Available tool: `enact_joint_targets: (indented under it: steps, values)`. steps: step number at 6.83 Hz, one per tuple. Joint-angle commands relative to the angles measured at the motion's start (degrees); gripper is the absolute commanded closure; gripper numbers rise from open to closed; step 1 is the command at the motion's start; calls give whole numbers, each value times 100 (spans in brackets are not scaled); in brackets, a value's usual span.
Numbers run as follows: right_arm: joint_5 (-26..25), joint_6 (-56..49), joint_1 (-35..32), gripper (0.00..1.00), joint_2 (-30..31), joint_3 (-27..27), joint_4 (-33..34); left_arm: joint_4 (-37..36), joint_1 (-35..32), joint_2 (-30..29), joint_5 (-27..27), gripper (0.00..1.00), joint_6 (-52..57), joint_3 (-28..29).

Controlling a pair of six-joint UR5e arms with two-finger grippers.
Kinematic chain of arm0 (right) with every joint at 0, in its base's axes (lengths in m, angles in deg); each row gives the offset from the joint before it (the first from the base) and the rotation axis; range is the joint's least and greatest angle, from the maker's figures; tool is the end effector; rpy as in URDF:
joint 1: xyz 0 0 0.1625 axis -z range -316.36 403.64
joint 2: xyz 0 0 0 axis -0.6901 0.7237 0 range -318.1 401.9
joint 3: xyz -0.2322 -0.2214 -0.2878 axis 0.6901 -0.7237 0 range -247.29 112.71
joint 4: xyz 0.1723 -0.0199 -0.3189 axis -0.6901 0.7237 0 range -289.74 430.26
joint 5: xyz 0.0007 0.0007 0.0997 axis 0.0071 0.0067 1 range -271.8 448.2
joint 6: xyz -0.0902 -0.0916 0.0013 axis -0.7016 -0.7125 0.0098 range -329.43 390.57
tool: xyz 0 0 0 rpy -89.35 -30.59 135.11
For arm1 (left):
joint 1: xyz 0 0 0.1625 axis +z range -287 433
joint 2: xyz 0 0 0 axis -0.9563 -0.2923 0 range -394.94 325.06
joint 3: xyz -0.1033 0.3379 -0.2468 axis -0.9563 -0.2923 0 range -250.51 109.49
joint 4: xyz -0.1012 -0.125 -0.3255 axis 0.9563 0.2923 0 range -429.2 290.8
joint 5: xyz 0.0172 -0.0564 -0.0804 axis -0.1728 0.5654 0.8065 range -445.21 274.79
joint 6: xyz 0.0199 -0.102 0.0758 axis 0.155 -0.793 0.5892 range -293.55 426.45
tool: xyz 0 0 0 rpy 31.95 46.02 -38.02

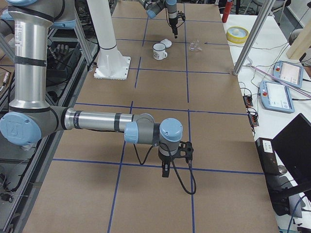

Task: Remove funnel from cup
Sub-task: 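Move the left gripper down to the white lid and grasp its knob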

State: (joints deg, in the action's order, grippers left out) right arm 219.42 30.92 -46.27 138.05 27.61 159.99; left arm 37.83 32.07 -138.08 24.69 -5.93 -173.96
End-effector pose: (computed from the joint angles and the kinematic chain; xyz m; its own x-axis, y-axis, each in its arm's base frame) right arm 0.0479 -0.3895 0.6968 0.7522 0.0163 0.6588 -0.0030 0.9998 -0.0213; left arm 0.3610 -0.4318 0.4498 0.6540 -0.1904 -0.7321 0.2525 0.9672 -0.0260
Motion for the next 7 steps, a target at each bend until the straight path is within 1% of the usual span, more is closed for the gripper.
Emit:
enact_joint_targets:
  steps: [1, 2, 3, 4, 5, 7]
  values:
    - [0, 0, 0, 0, 0, 3, 0, -24, 357, 22, -12, 0, -30, -35]
    - [0, 0, 0, 0, 0, 3, 0, -24, 376, 31, -13, 7, -30, -35]
    - [0, 0, 0, 0, 0, 3, 0, -33, 376, 40, -13, 20, -22, -35]
    - [0, 0, 0, 0, 0, 3, 0, -33, 376, 58, -13, 29, -22, -27]
    - [0, 0, 0, 0, 0, 3, 0, -59, 376, 214, -13, 35, -4, -96]
    - [0, 0, 0, 0, 0, 3, 0, -138, 367, 338, -4, 37, 13, -263]
